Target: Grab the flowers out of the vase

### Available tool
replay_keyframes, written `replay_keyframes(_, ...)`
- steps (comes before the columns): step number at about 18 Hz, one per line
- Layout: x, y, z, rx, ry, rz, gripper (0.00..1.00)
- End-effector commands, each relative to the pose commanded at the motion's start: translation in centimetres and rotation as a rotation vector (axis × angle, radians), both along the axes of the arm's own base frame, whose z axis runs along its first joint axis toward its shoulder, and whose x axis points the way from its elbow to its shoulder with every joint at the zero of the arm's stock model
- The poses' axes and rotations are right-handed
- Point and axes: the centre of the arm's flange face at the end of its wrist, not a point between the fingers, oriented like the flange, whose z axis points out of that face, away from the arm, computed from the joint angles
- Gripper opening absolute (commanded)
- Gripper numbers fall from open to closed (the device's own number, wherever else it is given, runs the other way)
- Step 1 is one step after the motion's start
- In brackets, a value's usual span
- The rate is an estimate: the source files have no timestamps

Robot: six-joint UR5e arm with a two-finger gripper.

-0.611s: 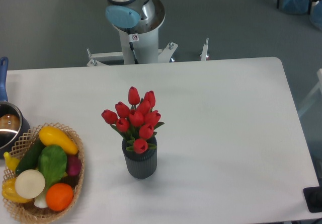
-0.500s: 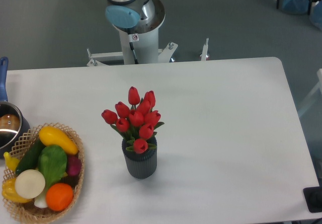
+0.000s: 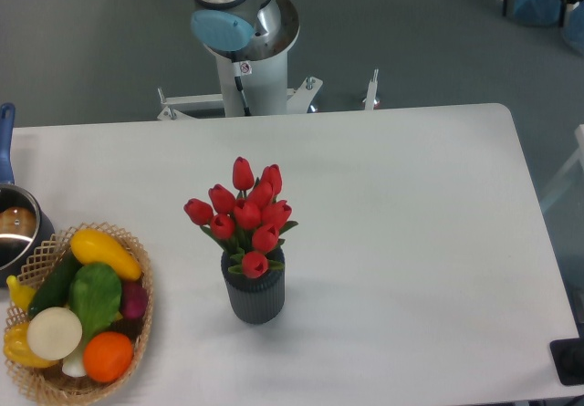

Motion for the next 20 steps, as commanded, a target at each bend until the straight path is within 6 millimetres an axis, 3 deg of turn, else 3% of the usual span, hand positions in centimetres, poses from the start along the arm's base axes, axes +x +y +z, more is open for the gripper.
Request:
replay_keyframes(9, 0.7, 1.0, -1.0, -0.007, 0.024, -0.013, 1.0)
replay_keyframes(16, 1.0, 1.1, -2.8, 0.032, -0.036, 0.074, 1.0)
replay_keyframes(20, 1.7, 1.7, -5.1, 0.1, -0.068, 0.062, 1.0)
